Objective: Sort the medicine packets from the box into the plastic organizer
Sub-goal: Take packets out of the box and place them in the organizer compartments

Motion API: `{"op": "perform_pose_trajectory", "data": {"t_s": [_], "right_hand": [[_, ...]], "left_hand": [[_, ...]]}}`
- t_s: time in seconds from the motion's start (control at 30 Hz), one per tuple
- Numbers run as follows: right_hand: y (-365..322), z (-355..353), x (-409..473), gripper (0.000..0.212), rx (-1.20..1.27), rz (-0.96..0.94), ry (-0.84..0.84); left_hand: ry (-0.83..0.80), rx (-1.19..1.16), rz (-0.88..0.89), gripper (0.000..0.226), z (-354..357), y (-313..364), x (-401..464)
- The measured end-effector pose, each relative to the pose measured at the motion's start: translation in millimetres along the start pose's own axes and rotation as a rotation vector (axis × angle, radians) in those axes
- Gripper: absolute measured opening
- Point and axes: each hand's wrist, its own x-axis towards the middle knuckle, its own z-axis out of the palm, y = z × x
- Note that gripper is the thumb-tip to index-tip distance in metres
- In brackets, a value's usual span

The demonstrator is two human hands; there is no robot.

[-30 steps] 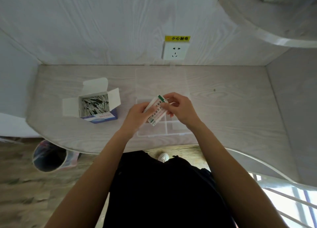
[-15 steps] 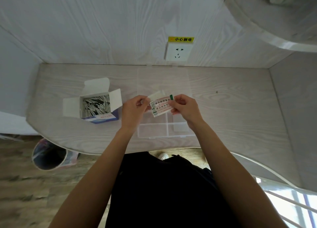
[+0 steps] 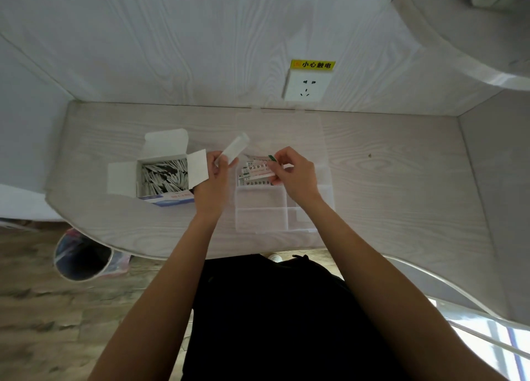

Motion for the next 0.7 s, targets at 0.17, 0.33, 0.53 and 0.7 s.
{"op": "perform_pose_trajectory", "data": {"t_s": [0.17, 0.33, 0.53, 0.7], "right_hand": [[3.6, -0.2, 0.8, 0.01, -0.451, -0.202, -0.066], [2.6, -0.2, 3.3, 0.017, -0.663, -0.298, -0.071], [8.2, 3.3, -0.7, 0.016, -0.734, -0.339, -0.076], [8.2, -0.2, -4.0, 0.02, -0.597, -0.337, 0.14]], "left_hand": [[-0.022, -0.044, 0.015, 0.014, -2.1, -4.6, 1.9], [-0.009, 0.021, 0.002, 0.009, -1.8, -3.0, -0.8], [-0.126, 0.083, -0.106, 0.015, -7.3, -3.3, -4.4], [-0.042, 0.068, 0.013, 0.007, -4.1, -0.7, -3.7]]}}
